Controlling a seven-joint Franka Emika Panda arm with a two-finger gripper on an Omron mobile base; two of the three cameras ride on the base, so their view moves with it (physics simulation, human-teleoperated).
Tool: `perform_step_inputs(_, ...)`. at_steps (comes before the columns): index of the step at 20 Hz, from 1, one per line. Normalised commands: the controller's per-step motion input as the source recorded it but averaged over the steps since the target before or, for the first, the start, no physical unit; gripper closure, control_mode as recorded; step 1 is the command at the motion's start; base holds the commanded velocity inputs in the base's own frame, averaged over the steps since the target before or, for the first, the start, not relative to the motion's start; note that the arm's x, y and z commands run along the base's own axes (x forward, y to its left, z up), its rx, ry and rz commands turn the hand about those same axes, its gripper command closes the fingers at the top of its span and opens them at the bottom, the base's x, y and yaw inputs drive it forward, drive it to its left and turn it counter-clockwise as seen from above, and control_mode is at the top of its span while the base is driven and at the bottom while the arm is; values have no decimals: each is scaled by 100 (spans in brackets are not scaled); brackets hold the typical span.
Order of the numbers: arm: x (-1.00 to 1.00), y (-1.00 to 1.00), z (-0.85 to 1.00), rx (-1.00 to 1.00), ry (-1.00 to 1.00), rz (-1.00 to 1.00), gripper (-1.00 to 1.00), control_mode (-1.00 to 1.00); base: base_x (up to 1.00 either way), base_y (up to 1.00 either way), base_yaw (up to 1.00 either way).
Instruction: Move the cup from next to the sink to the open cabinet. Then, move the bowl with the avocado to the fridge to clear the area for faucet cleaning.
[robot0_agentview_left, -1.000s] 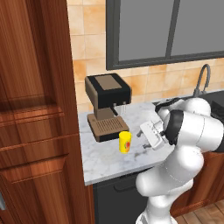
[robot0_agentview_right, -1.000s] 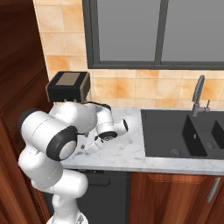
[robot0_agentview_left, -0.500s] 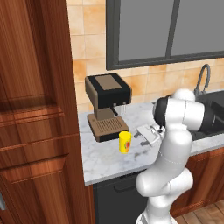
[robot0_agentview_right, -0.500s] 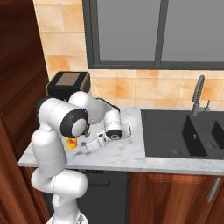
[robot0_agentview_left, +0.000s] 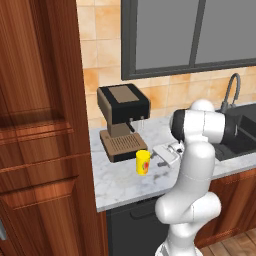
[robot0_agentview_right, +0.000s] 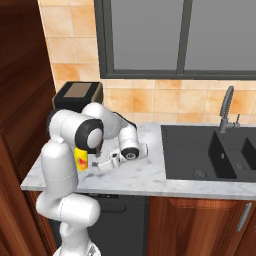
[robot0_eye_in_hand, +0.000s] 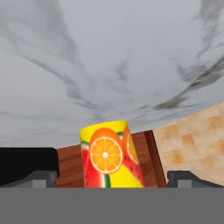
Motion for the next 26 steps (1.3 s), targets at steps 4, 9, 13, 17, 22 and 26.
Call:
perform_step_inputs(4,0,54,0,0,-3,0,-100,-100,0,0,0)
perform_step_inputs(9,0,16,0,0,0,0,-100,-100,0,0,0)
perform_step_inputs(13,-8,18,0,0,0,-1,-100,-100,0,0,0)
perform_step_inputs(17,-3,1,0,0,-1,-21,-100,-100,0,0,0)
perform_step_inputs(22,-51,0,1,0,-13,-17,-100,-100,0,0,0)
perform_step_inputs(26,0,0,0,0,0,0,-100,-100,0,0,0)
